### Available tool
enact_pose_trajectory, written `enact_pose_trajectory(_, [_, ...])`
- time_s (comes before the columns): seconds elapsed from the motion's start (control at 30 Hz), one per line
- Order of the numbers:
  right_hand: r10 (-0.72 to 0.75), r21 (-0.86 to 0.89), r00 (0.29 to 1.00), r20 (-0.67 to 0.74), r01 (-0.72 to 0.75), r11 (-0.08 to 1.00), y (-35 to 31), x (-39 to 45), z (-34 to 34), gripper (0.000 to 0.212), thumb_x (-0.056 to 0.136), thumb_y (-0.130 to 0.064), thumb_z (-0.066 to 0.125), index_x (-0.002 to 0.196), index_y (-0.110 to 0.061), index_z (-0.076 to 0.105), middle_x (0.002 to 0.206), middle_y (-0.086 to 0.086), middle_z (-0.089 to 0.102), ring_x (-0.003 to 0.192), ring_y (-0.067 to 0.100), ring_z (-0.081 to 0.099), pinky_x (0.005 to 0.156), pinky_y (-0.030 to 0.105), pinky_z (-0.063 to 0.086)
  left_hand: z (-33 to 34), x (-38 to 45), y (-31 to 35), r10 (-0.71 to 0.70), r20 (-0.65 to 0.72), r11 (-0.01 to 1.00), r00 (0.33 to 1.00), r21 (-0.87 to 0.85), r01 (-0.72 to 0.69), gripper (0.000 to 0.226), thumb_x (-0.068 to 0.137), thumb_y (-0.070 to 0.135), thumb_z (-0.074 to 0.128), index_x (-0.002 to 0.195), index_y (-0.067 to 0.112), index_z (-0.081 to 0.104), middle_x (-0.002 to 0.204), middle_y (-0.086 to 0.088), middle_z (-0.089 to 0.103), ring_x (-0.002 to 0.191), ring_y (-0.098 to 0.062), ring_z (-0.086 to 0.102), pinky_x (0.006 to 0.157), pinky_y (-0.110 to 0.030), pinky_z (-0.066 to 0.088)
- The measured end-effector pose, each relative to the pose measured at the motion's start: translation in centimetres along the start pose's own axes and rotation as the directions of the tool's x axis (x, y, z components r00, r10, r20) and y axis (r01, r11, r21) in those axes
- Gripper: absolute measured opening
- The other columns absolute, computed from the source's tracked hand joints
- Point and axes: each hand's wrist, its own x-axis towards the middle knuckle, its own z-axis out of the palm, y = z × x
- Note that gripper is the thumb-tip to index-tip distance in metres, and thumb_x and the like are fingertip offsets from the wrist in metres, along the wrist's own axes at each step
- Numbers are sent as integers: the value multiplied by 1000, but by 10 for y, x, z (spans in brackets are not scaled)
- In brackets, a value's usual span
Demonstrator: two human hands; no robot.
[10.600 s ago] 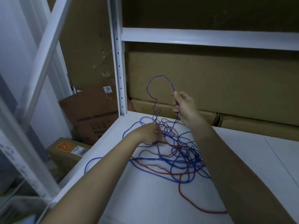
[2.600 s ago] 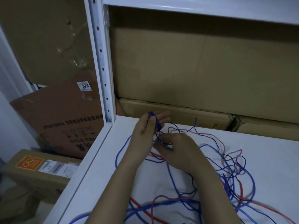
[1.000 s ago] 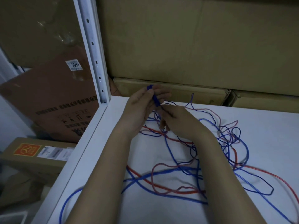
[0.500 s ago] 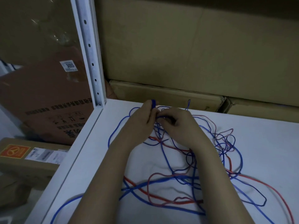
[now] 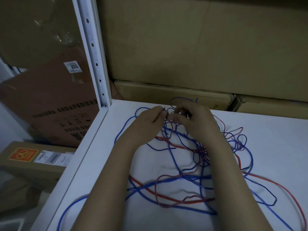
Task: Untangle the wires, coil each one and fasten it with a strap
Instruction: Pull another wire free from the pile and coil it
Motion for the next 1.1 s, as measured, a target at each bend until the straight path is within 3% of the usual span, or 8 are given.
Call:
enact_pose_trajectory(0.1, [-108, -87, 994, 20, 109, 990, 1, 1, 1, 7, 91, -12, 62, 95, -12, 68, 85, -2, 56, 75, 4, 43, 68, 16, 29, -3, -1, -4, -22, 67, 1000, 997, -7, 23, 32, 103, 28, 38, 77, 27, 57, 69, 10, 56, 65, 3, 52, 64, -14, 41])
enact_pose_trajectory(0.2, [-141, -63, 990, 6, 141, 988, 1, 0, 2, 16, 94, -6, 57, 104, -13, 67, 92, -1, 50, 84, 3, 41, 75, 7, 32, -8, -3, -5, -49, 153, 986, 987, -147, 72, 33, 103, 28, 39, 80, 22, 63, 52, 19, 53, 50, 5, 47, 52, -7, 34])
enact_pose_trajectory(0.4, [-37, 70, 983, -179, 50, 996, -3, 2, 4, 12, 92, -24, 63, 88, -17, 72, 71, -15, 61, 68, 3, 55, 60, 20, 42, -16, -7, 2, 62, 198, 902, 978, -430, 30, 37, 101, 29, 38, 79, 14, 64, 49, 11, 40, 46, -2, 33, 48, -11, 30])
enact_pose_trajectory(0.5, [99, -60, 994, -34, -101, 993, -4, -1, 11, 30, 99, -39, 45, 72, -39, 59, 54, -23, 55, 55, 3, 48, 50, 26, 28, -17, -7, 8, 138, 110, 821, 984, -568, -52, 36, 101, 29, 38, 78, 18, 64, 52, 7, 43, 48, -4, 36, 51, -10, 34])
enact_pose_trajectory(0.67, [124, -94, 969, 214, -106, 990, -3, -4, 23, 24, 102, -34, 37, 104, -15, 52, 77, 0, 58, 75, 24, 56, 56, 34, 29, -9, -1, 12, 113, -108, 638, 988, -754, -155, 33, 101, 22, 33, 96, 7, 63, 57, 7, 54, 56, -6, 48, 63, -15, 44])
enact_pose_trajectory(0.87, [29, -54, 954, 297, -13, 998, -13, -4, 26, 24, 101, -30, 44, 118, -20, 58, 95, -2, 67, 87, 20, 59, 76, 37, 48, -4, 6, 7, 54, -301, 750, 952, -618, -237, 32, 105, 9, 28, 108, 16, 59, 99, 6, 72, 90, -8, 66, 85, -19, 49])
enact_pose_trajectory(0.93, [21, 43, 941, 338, -38, 998, -16, -4, 24, 20, 100, -30, 46, 107, -22, 63, 78, -16, 59, 76, 9, 56, 71, 32, 46, -1, 5, 5, 73, -326, 853, 943, -469, -228, 34, 105, 9, 27, 109, 19, 58, 108, 4, 68, 97, -8, 64, 89, -18, 47])
enact_pose_trajectory(1.1, [17, 88, 942, 336, -49, 995, -16, -4, 20, 23, 96, -26, 53, 76, -28, 62, 58, -6, 52, 53, 5, 45, 51, 19, 31, 2, 3, -6, 111, -240, 993, 964, -21, -120, 24, 105, 16, 30, 109, 10, 53, 99, 5, 64, 85, -4, 60, 72, -15, 46])
